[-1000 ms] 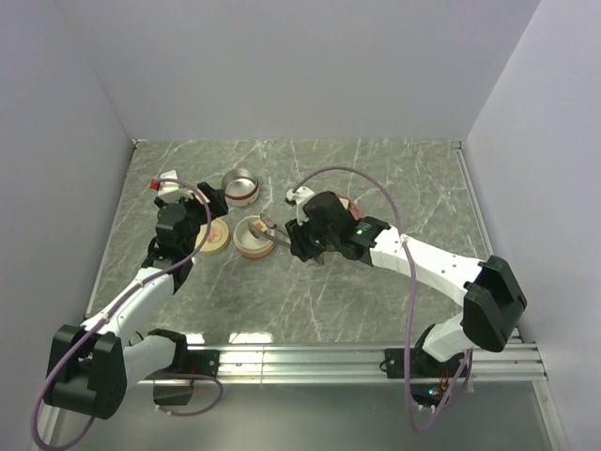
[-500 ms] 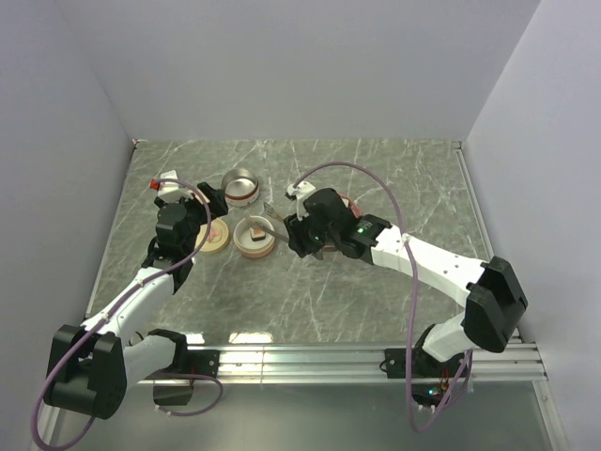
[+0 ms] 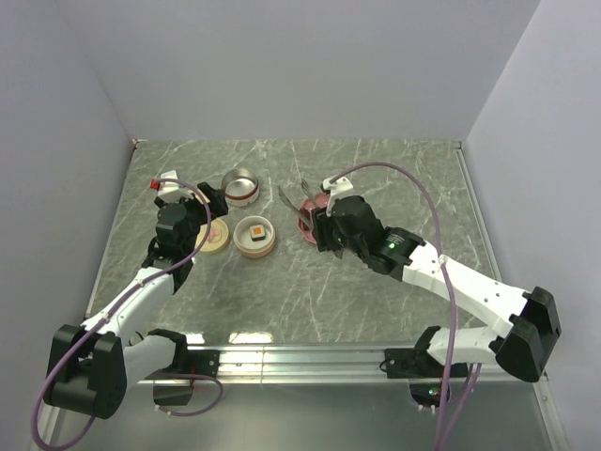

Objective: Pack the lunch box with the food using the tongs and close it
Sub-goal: Pick up the food using the clamp

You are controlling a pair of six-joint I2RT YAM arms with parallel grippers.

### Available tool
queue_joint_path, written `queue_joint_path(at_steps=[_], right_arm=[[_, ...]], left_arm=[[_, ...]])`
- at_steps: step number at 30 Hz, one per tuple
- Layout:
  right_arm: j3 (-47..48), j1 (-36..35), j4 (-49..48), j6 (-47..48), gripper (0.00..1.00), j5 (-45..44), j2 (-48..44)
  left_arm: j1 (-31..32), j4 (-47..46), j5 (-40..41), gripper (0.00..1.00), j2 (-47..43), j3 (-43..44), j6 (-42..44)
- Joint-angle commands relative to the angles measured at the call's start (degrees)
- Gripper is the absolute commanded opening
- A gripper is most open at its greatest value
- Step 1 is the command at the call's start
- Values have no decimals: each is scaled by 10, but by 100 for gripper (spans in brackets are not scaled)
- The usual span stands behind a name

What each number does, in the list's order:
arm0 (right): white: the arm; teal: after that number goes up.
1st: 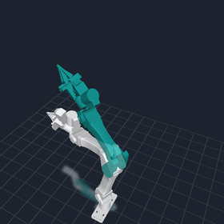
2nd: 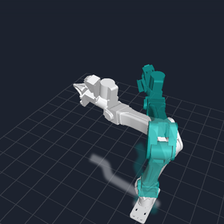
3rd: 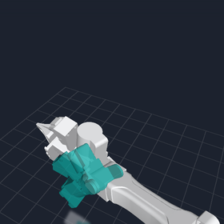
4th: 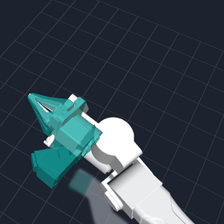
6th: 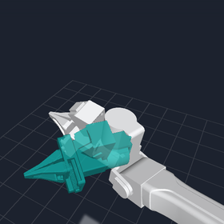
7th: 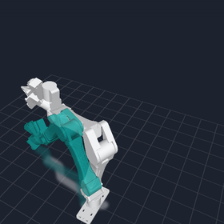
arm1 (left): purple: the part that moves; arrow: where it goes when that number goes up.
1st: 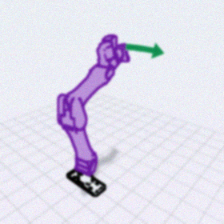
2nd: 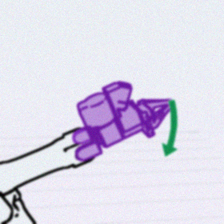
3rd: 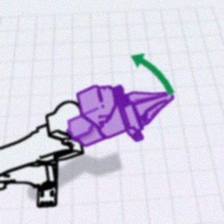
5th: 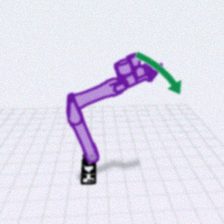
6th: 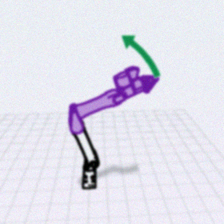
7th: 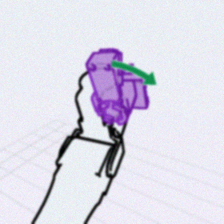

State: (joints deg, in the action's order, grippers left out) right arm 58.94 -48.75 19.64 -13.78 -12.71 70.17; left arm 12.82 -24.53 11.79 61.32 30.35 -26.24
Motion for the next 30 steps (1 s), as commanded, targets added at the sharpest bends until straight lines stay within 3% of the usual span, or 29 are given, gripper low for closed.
queue_joint_path(at_steps=[1,9,30], right_arm=[[-9,3,12,-48,54,-55,20],[-33,16,15,-92,53,-70,58],[-30,23,8,-82,49,-34,118]], left_arm=[[-3,-22,-12,98,-5,16,-3],[-3,-24,-17,98,-7,15,-4],[-3,-24,-17,98,-2,14,-5]])
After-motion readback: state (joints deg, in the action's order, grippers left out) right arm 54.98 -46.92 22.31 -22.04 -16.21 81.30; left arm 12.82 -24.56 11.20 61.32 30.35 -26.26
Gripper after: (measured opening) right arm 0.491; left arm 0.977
